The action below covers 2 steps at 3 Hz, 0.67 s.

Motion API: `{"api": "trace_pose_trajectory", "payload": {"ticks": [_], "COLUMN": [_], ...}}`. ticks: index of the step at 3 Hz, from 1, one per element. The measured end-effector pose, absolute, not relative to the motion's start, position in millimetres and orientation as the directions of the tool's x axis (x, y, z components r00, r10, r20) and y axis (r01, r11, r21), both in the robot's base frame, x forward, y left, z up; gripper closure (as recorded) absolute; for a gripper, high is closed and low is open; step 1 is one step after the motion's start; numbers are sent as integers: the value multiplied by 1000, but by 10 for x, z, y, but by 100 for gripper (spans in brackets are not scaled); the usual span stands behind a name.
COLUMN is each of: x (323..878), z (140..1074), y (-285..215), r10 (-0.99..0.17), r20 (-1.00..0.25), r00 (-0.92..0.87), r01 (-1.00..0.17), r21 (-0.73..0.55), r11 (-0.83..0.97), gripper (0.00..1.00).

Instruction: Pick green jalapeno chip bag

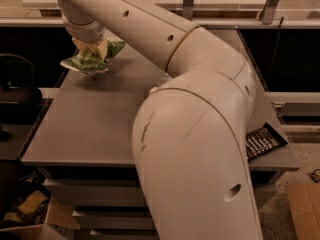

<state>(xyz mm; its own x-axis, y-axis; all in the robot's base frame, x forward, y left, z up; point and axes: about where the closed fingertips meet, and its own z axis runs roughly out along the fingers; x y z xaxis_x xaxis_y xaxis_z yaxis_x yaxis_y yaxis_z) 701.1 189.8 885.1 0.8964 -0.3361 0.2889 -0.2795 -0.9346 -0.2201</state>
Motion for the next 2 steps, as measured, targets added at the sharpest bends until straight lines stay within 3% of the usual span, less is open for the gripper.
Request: {"api": "trace_pose_trajectory", "payload": {"ticks": [2], "x": [7009], "z": [9292], "y": [1859], "r10": [-348], "r20": [324], "r00": [880], "r01": [-265], "r21": [-273], "r11": [-925], "gripper": [100]}}
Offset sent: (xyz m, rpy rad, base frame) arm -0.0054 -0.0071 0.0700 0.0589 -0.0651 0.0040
